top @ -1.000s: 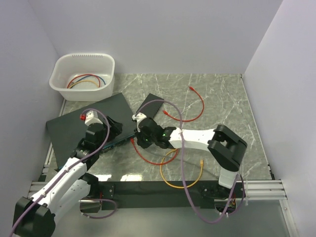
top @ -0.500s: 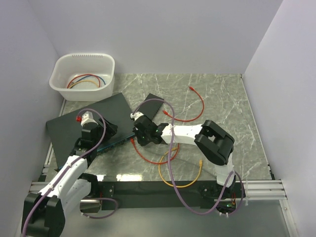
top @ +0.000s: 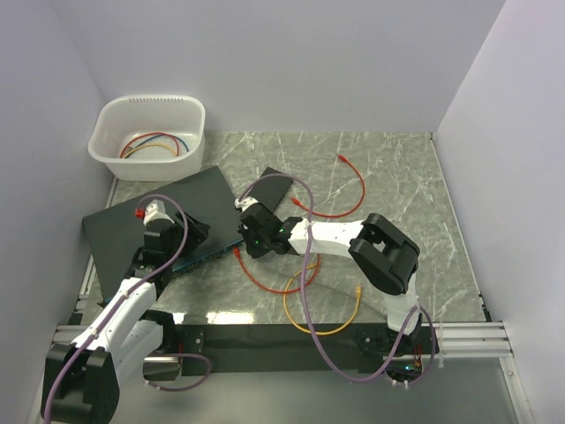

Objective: Insert the plug into the switch port

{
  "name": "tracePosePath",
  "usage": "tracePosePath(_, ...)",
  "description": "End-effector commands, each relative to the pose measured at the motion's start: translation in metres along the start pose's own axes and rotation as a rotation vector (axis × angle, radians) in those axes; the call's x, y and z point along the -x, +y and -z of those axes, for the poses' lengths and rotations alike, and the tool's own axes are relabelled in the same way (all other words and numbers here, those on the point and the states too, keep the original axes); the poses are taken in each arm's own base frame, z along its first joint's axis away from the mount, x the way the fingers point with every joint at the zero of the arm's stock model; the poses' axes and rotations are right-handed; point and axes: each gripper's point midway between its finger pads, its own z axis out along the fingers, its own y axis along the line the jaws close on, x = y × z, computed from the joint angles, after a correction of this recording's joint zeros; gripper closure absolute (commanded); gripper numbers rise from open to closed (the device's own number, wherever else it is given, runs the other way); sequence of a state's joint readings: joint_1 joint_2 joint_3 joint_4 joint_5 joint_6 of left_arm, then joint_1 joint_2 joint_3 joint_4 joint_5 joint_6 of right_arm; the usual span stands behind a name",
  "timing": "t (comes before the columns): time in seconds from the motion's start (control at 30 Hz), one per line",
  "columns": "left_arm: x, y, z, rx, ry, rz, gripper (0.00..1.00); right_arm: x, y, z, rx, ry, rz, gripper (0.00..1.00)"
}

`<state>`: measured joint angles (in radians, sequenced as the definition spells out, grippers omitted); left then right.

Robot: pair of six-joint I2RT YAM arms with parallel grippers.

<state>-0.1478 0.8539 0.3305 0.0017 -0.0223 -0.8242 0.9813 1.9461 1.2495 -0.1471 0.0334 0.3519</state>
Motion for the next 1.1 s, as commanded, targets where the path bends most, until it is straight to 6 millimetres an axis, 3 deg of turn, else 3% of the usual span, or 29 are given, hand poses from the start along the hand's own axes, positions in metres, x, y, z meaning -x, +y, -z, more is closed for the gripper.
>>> tracePosePath(0.0, 0.006, -0.005, 0.000, -0.035, -0.026, -0.017, 0.24, 0.034, 0.007, 0.008, 0.014, -0.080, -0.020, 1.00)
tracePosePath(1.07, 0.005, -0.007, -0.002, -0.047, -0.016, -0.022, 0.26, 0.050, 0.023, 0.024, 0.045, -0.113, -0.024, 1.00)
